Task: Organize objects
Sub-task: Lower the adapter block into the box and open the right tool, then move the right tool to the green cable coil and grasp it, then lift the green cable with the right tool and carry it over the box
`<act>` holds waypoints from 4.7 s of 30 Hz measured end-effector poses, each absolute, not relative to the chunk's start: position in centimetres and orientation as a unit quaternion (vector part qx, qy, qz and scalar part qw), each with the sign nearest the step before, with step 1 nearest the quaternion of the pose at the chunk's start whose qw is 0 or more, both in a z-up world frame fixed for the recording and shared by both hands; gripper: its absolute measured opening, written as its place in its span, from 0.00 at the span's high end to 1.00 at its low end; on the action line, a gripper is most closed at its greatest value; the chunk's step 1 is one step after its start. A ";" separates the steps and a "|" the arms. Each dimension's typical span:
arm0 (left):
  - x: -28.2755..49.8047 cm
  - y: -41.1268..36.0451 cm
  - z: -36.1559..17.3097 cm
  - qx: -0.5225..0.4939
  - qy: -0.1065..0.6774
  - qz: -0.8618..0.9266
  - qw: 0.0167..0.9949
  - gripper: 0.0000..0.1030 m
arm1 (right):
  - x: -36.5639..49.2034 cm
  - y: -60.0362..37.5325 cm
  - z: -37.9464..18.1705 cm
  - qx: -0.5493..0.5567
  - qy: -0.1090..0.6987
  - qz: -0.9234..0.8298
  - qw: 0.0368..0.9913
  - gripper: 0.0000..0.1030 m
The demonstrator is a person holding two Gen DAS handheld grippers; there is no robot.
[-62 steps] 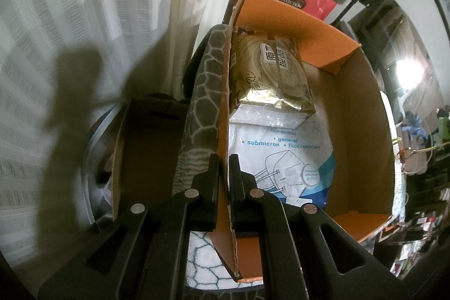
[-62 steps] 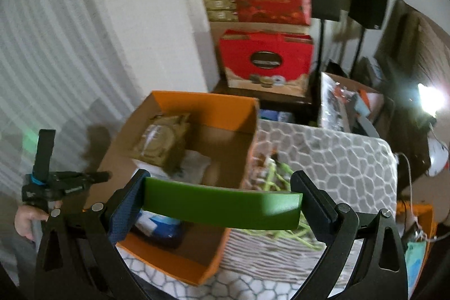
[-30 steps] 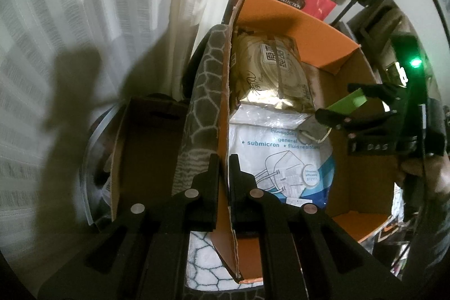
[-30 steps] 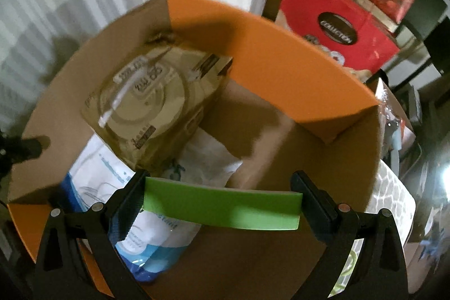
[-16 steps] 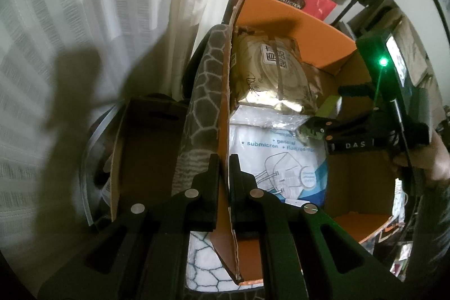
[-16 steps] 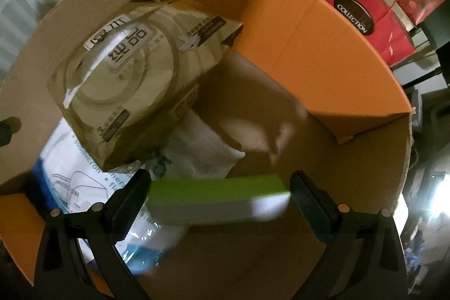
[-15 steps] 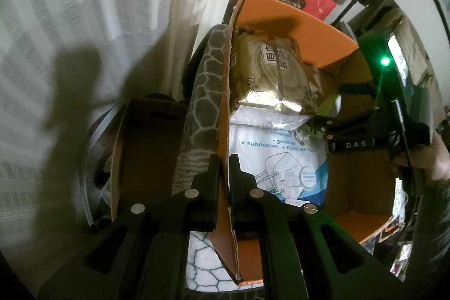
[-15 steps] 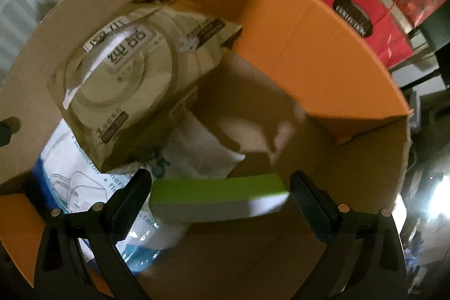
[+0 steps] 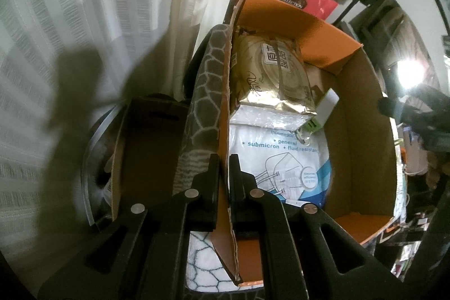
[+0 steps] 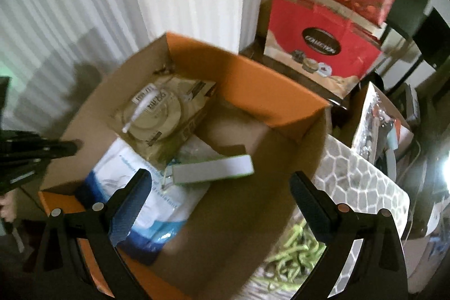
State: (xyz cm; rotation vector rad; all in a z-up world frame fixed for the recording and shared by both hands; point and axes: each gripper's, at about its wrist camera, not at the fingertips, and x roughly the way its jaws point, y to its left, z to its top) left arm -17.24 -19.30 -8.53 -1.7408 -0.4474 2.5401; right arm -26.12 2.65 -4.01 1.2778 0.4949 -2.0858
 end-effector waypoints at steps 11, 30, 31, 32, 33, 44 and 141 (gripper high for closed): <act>-17.4 -19.3 -8.6 -0.563 -0.143 0.814 0.010 0.95 | -24.8 8.7 -0.8 0.473 0.148 -0.817 0.296 0.03; -17.3 -19.1 -8.6 -0.564 -0.137 0.814 0.006 0.95 | -24.8 20.0 -4.9 0.507 0.055 -0.829 0.231 0.12; -17.3 -19.1 -8.7 -0.564 -0.137 0.814 0.006 0.95 | -24.9 20.2 -5.3 0.509 0.053 -0.828 0.230 0.15; -17.3 -19.1 -8.6 -0.564 -0.137 0.814 0.006 0.95 | -25.0 20.5 -5.7 0.513 0.049 -0.826 0.230 0.17; -17.3 -19.1 -8.6 -0.564 -0.137 0.814 0.006 0.95 | -25.1 20.7 -6.3 0.516 0.042 -0.823 0.232 0.17; -17.3 -19.1 -8.7 -0.564 -0.138 0.814 0.006 0.95 | -26.8 20.0 -11.5 0.542 0.024 -0.808 0.233 0.34; -17.1 -19.2 -8.7 -0.560 -0.133 0.818 0.006 0.95 | -20.1 1.8 3.2 0.440 0.069 -0.788 0.425 0.89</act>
